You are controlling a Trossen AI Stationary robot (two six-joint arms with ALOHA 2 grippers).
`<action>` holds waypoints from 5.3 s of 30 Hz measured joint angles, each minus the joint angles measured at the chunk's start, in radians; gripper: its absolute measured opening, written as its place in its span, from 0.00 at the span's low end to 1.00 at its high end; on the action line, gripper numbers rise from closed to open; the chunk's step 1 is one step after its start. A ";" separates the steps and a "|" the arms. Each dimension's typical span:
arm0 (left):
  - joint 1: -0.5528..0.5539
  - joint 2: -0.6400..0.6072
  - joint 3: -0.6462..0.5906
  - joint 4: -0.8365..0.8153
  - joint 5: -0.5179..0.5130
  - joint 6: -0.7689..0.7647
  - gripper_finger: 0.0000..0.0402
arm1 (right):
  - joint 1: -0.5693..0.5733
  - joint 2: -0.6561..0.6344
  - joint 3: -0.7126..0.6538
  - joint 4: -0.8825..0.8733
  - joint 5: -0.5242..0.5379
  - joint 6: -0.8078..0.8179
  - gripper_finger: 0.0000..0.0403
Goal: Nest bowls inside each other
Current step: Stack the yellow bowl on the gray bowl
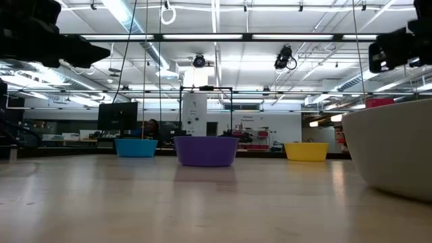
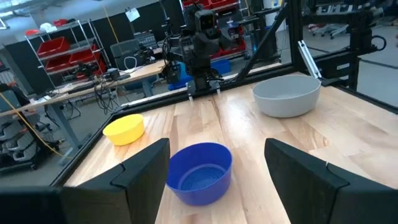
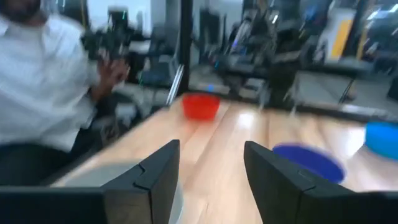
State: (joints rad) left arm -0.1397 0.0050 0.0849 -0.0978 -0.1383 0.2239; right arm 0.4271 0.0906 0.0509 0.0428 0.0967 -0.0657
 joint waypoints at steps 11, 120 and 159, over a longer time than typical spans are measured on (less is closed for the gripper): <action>0.000 0.000 0.000 0.058 -0.007 -0.183 0.68 | -0.010 0.011 -0.041 0.402 0.018 -0.167 0.48; 0.001 0.001 -0.006 -0.079 -0.425 -0.290 0.68 | -0.738 1.459 0.768 -0.634 0.122 0.126 0.01; 0.001 0.001 -0.006 -0.083 -0.427 -0.288 0.68 | 0.274 1.588 1.160 -0.785 0.014 1.107 0.00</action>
State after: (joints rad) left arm -0.1383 0.0063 0.0784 -0.1810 -0.5653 -0.0636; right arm 0.7009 1.6784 1.2114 -0.7423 0.1110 1.0413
